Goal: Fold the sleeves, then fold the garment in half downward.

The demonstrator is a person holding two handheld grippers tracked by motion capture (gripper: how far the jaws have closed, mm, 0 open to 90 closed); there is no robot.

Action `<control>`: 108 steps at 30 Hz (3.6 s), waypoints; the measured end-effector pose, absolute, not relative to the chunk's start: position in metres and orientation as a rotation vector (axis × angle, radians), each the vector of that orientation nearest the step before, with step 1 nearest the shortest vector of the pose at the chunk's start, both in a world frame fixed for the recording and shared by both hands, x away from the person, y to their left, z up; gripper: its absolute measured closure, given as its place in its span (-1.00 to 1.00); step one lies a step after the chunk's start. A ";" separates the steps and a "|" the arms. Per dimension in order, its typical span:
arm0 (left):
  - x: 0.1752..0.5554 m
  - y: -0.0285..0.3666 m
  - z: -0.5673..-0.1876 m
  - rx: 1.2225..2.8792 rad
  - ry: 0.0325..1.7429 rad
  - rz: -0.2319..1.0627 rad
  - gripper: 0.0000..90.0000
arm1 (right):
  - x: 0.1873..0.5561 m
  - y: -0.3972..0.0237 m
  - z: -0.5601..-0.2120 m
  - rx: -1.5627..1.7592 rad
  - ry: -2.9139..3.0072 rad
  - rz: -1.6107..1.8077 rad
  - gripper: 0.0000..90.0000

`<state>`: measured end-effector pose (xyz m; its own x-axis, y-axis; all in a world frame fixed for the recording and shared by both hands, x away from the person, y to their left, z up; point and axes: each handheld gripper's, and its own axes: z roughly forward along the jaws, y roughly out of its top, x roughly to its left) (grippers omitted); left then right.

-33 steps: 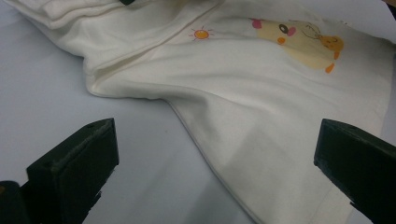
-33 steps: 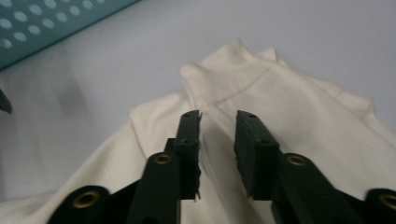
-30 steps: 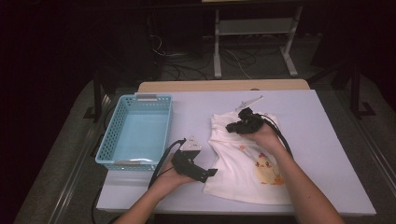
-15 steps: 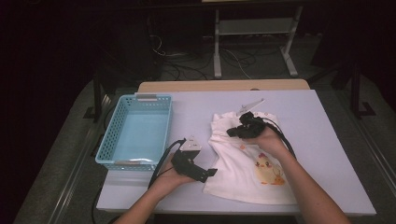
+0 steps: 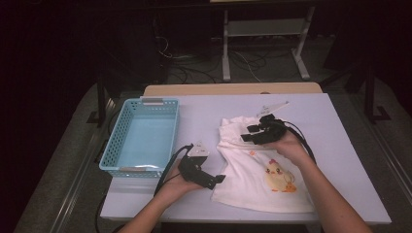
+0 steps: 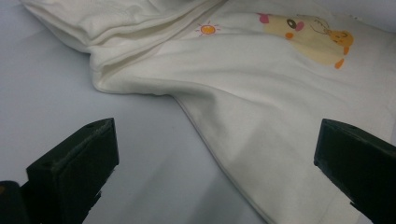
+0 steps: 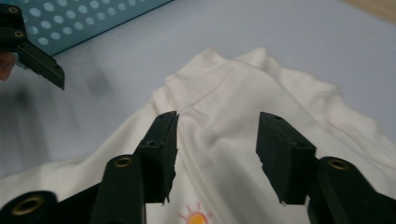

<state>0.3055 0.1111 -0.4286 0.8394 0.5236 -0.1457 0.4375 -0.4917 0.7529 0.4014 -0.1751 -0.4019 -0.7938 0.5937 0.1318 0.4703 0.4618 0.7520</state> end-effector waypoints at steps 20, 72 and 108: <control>0.314 0.105 -0.428 2.173 0.716 0.136 -1.00 | 0.380 -0.274 -0.406 1.232 2.312 1.263 -0.32; 0.408 0.074 -0.416 2.131 0.885 0.240 -0.62 | 0.375 -0.290 -0.413 1.269 2.268 1.257 -0.34; 0.502 0.064 -0.440 2.179 0.980 0.235 0.28 | 0.381 -0.289 -0.419 1.282 2.278 1.246 -0.34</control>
